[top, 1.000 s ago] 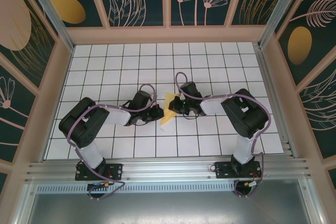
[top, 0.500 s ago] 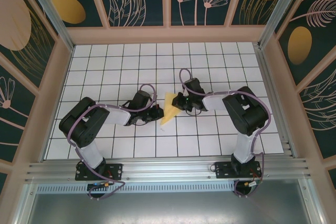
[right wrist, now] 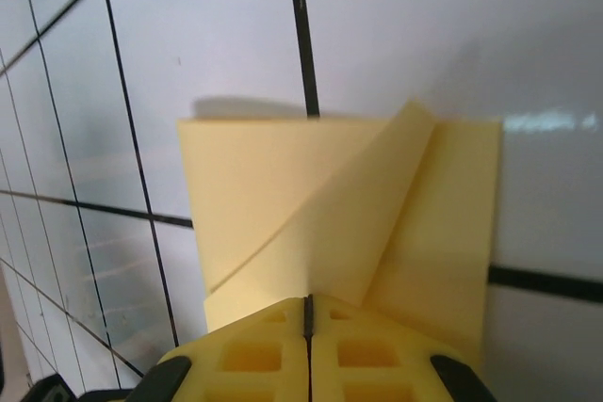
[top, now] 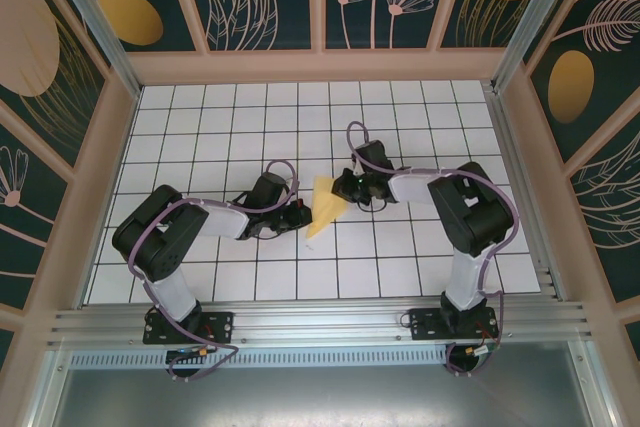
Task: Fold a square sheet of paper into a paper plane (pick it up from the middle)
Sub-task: Fourth fold the wing at the center of the table.
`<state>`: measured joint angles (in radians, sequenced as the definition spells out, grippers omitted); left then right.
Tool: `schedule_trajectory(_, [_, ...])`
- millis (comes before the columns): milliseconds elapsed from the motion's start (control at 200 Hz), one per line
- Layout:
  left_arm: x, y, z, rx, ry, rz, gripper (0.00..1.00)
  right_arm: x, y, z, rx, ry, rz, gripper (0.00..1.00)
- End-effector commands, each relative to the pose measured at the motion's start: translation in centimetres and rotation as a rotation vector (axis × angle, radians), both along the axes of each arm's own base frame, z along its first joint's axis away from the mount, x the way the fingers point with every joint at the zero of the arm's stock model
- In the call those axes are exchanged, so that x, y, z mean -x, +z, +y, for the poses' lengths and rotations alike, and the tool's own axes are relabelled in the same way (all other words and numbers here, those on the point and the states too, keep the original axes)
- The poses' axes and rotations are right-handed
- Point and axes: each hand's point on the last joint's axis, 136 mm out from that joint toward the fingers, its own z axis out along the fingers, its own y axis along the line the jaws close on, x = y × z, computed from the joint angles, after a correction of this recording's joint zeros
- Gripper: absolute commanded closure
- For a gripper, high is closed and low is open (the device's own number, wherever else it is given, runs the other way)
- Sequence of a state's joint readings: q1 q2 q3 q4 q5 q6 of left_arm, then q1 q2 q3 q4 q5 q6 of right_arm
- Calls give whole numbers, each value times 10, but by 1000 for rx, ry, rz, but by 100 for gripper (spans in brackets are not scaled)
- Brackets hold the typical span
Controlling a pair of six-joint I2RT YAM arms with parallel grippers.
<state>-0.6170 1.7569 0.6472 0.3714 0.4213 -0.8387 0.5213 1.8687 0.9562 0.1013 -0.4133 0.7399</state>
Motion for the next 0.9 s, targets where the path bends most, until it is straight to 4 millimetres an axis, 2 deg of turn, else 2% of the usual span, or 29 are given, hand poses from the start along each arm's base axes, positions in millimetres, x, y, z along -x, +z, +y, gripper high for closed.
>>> schedule_trajectory(0, [36, -73, 52, -264, 46, 163, 100, -7, -8, -6, 38, -3, 2, 91])
schedule_trajectory(115, [36, -73, 53, -264, 48, 165, 100, -2, -30, -15, 90, -26, 58, 92])
schedule_trajectory(300, [37, -73, 53, -261, 46, 165, 100, 0, -49, -29, 177, -59, 105, 92])
schedule_trajectory(400, [37, -72, 53, -261, 45, 165, 100, -5, -43, -30, 184, -63, 93, 92])
schedule_trajectory(505, [37, -72, 52, -260, 45, 162, 100, -16, -24, -27, 168, -60, 49, 92])
schedule_trajectory(585, [37, -72, 52, -260, 45, 163, 100, -25, -16, -28, 161, -60, 31, 92])
schedule_trajectory(791, [38, -74, 53, -260, 45, 169, 100, -36, -16, -30, 129, -63, 30, 92])
schedule_trajectory(896, [39, -74, 53, -258, 41, 169, 100, -38, -24, -32, 141, -65, 48, 92])
